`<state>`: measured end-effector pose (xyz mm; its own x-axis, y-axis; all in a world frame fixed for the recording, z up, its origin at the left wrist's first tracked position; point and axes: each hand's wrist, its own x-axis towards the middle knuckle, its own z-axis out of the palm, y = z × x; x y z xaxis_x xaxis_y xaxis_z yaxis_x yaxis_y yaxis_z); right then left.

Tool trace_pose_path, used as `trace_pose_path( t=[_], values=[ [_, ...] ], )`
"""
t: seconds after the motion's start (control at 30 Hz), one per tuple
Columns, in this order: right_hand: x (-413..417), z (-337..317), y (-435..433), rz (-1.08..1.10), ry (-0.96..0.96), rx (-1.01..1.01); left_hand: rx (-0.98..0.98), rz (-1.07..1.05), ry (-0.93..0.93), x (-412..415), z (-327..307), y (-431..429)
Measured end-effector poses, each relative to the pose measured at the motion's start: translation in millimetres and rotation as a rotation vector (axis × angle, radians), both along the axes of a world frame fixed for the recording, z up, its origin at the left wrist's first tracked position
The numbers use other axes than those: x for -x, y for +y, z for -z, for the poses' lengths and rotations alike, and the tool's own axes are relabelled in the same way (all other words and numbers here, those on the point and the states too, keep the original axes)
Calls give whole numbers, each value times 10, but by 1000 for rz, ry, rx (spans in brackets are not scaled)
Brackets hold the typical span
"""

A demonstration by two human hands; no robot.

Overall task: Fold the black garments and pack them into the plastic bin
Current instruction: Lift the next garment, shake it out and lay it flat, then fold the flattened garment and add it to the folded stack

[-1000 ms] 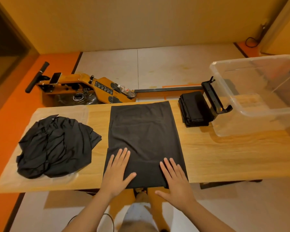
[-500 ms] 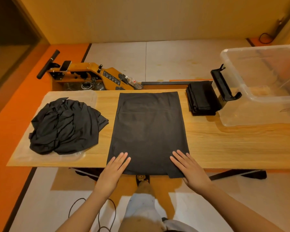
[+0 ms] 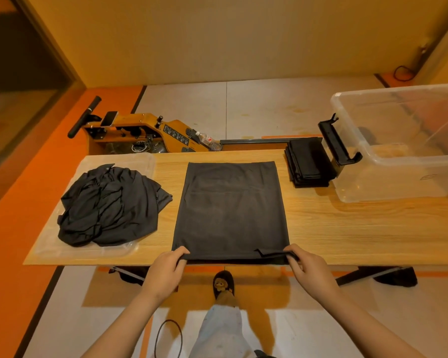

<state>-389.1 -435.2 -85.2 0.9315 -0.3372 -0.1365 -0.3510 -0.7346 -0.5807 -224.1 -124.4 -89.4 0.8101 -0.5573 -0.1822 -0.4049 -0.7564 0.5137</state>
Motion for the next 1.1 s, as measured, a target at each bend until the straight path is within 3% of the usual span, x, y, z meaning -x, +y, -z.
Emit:
trace_pose_path(
  t=[0.23,0.47,0.67,0.83,1.0,1.1],
  values=[
    [-254,-69,-150,133,-75,-177,113,-55,141,-446,-326,-151],
    [-1326,-367,-552,317,-230,-317,272,-120,353,-1659,-725,-823],
    [-2255,-147,-821,571,32,-496,238,-260,608,-2567,-247,-1302],
    [-2419,106,-857,637,91,-243,371,-412,690,-2683,74,-1231],
    [-2434,111,-845,676,34,-72,213,-310,481,-2714,128,-1254],
    [-2440,79,-852,691,-36,10,220,-281,382,-2769,71,-1338]
  ],
)
